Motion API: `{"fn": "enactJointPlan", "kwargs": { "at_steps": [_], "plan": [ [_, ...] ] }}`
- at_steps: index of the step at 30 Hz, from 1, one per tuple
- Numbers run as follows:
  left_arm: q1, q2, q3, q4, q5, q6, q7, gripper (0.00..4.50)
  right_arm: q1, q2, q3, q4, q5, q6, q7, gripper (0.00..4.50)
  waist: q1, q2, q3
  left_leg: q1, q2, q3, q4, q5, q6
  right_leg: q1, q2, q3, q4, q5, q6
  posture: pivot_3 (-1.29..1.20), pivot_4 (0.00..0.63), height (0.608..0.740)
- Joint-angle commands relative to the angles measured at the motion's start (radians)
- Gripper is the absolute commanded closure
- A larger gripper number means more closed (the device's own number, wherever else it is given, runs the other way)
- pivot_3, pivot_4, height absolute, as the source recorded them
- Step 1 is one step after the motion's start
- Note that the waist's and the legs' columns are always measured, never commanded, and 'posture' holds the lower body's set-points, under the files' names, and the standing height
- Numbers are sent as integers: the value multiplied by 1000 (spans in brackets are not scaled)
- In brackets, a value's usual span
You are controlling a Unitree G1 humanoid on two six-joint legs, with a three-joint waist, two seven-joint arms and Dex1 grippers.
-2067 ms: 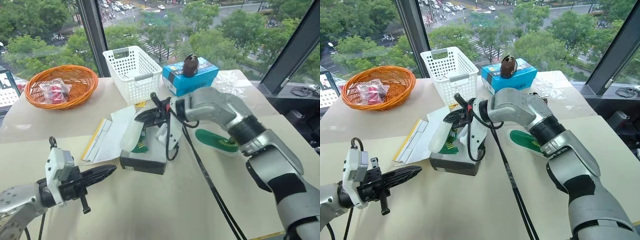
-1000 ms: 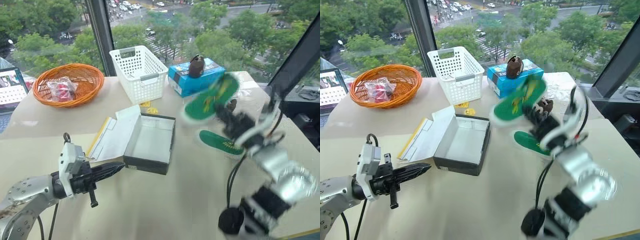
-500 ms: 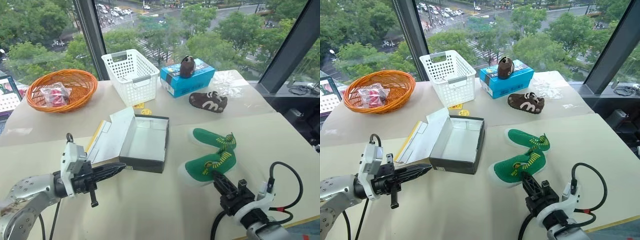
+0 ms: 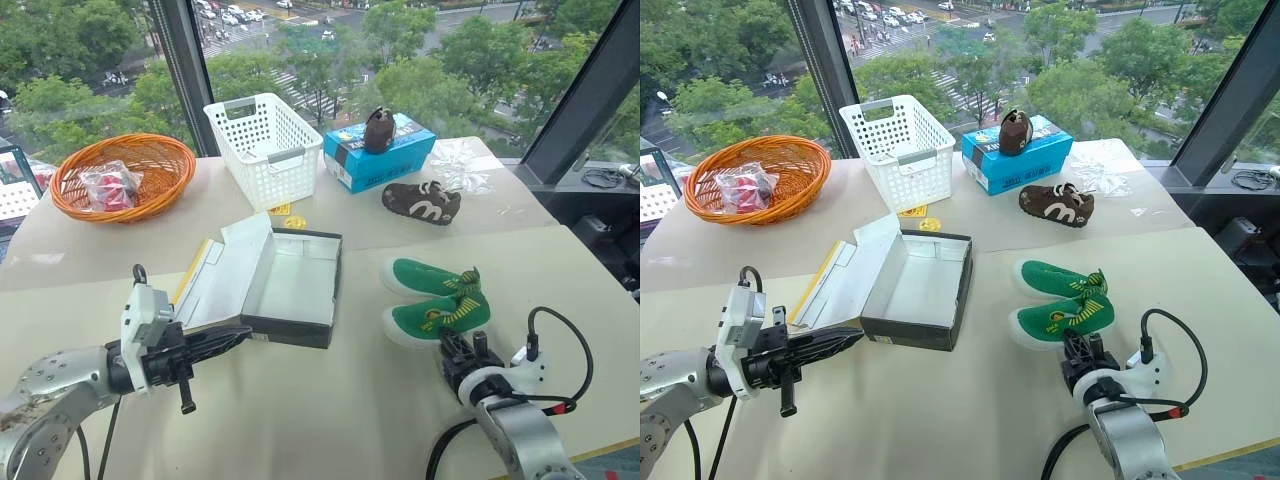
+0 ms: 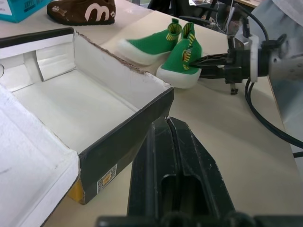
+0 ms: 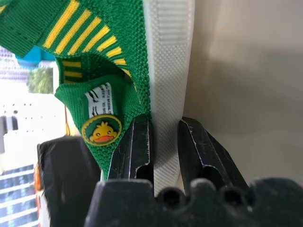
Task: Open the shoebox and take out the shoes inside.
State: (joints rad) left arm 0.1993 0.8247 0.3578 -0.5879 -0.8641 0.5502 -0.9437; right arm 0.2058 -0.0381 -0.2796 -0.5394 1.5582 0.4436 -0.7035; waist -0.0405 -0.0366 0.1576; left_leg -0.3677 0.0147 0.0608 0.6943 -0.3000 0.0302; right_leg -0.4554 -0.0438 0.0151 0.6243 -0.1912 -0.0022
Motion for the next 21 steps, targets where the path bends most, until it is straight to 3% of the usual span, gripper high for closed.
{"fn": "enactJointPlan", "kwargs": {
  "at_steps": [1, 3, 7, 12, 21],
  "plan": [
    [-4, 13, 29, -11, -4, -2, -8, 4500, -57, 16, -16, 109, -68, -52, -55, 3788, 0, -5, -3, 0, 0, 0, 0, 0, 0, 0, 0, 0, 0, 0, 0, 0, 150, 736],
    [-2, 14, 33, -11, -3, -2, -7, 4500, -109, 33, -27, 162, -95, -75, -66, 3788, -2, -10, -6, 4, 1, 0, 1, 1, 1, 2, 0, 1, 0, -2, -4, 0, 150, 736],
    [4, 13, 38, -15, -5, -1, -6, 4500, -175, 47, -25, 231, -146, -77, -57, 3788, -3, -9, -5, 15, 5, -1, 0, 5, 7, 17, -2, 3, -15, -2, -3, 0, 150, 736],
    [7, 10, 41, -18, -5, -2, -3, 4500, -230, 28, -42, 301, -193, -54, -42, 3788, -6, -8, -6, 13, 16, 3, -1, 0, -1, 20, -3, 0, -37, -2, -3, 0, 150, 736],
    [14, 7, 41, -25, -7, -1, 5, 4500, -185, -88, -29, 228, -226, 62, -37, 804, 9, -7, -8, 14, 14, 10, -4, 0, -2, 16, -13, -5, -30, 4, -7, 0, 150, 736]
  ]
}}
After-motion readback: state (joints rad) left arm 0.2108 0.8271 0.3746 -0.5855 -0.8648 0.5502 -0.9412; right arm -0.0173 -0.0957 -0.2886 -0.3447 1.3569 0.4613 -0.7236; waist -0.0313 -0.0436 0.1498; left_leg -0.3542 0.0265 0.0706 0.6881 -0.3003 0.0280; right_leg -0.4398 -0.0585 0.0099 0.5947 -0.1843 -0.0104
